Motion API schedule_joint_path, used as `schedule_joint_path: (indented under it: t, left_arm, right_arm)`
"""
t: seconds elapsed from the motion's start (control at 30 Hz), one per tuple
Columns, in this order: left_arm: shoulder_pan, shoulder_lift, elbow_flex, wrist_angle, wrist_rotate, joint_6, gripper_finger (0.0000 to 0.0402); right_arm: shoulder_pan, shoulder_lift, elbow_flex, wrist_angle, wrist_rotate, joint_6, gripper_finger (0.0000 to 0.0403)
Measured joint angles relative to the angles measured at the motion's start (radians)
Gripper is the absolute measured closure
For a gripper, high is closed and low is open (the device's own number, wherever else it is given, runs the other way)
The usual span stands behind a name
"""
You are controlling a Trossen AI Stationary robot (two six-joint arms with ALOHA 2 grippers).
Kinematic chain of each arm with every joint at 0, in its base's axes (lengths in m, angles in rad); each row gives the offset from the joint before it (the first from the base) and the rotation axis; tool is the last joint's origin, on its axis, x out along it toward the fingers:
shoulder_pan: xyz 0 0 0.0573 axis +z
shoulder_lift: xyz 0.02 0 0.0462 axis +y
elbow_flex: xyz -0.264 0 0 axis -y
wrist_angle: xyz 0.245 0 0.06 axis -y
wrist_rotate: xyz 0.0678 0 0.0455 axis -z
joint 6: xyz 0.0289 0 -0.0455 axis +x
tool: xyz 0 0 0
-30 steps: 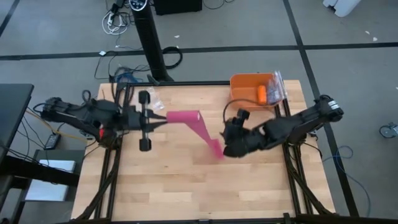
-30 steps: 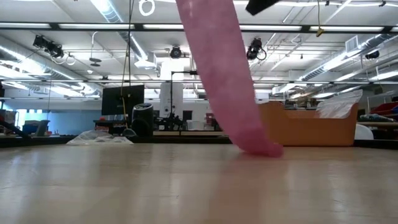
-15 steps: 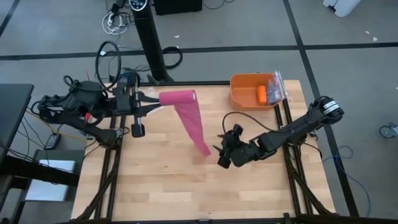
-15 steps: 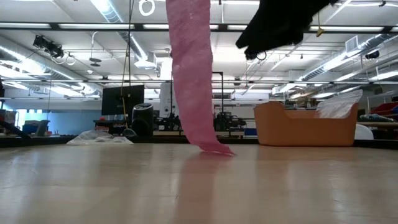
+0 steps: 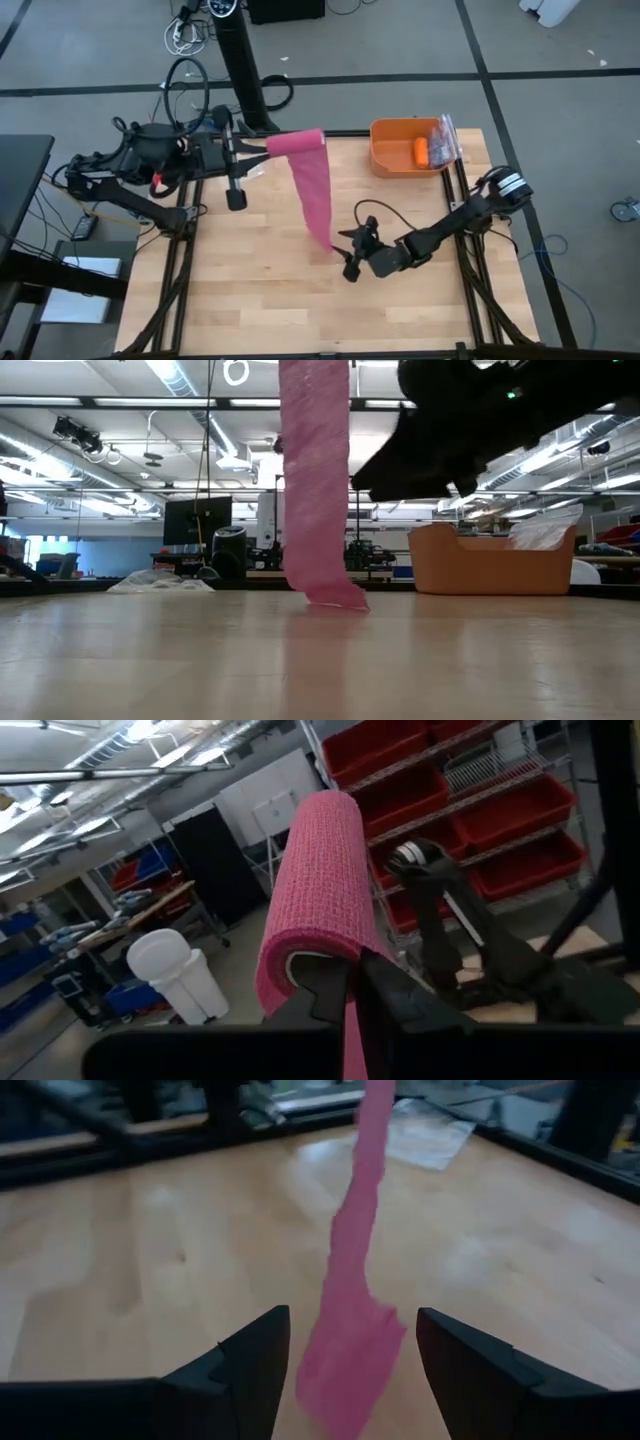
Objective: Roll bandage
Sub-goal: Roll the pink bandage
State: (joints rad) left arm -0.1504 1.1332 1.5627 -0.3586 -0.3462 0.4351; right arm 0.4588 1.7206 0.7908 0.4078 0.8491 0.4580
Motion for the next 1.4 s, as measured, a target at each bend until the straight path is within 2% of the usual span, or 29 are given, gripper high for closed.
schedule_joint_path:
  t: [0.3,0.5,0.67,0.83,1.07,1.23,1.4]
  left_arm:
    - [0.014,0.001,0.0,0.012,0.004,0.0,0.0387]
    - [0.014,0.0,0.0,0.032,0.005,0.01,0.0387]
    - [0.014,0.0,0.0,0.034,0.007,0.025,0.0387]
    - [0.014,0.0,0.0,0.037,0.007,0.026,0.0387]
    - [0.016,-0.003,0.0,0.049,0.002,0.056,0.0387]
    - [0.06,-0.003,0.0,-0.006,0.0,0.059,0.0387]
    - [0.121,-0.003,-0.01,-0.082,-0.002,0.06,0.0387]
  right_arm:
    - [-0.039,0.138,0.04,0.059,0.011,0.085,0.0158]
    - [-0.08,0.215,0.04,0.201,-0.077,0.091,0.0161]
    - [-0.113,0.261,0.042,0.211,-0.053,0.109,0.0171]
    - [-0.145,0.309,0.04,0.198,-0.047,0.167,0.0228]
    - [-0.159,0.344,0.04,0.214,-0.156,0.157,0.0385]
    - [-0.074,0.243,0.04,0.208,-0.332,0.1,0.0398]
    - [0.022,0.112,0.04,0.194,-0.382,0.088,0.04]
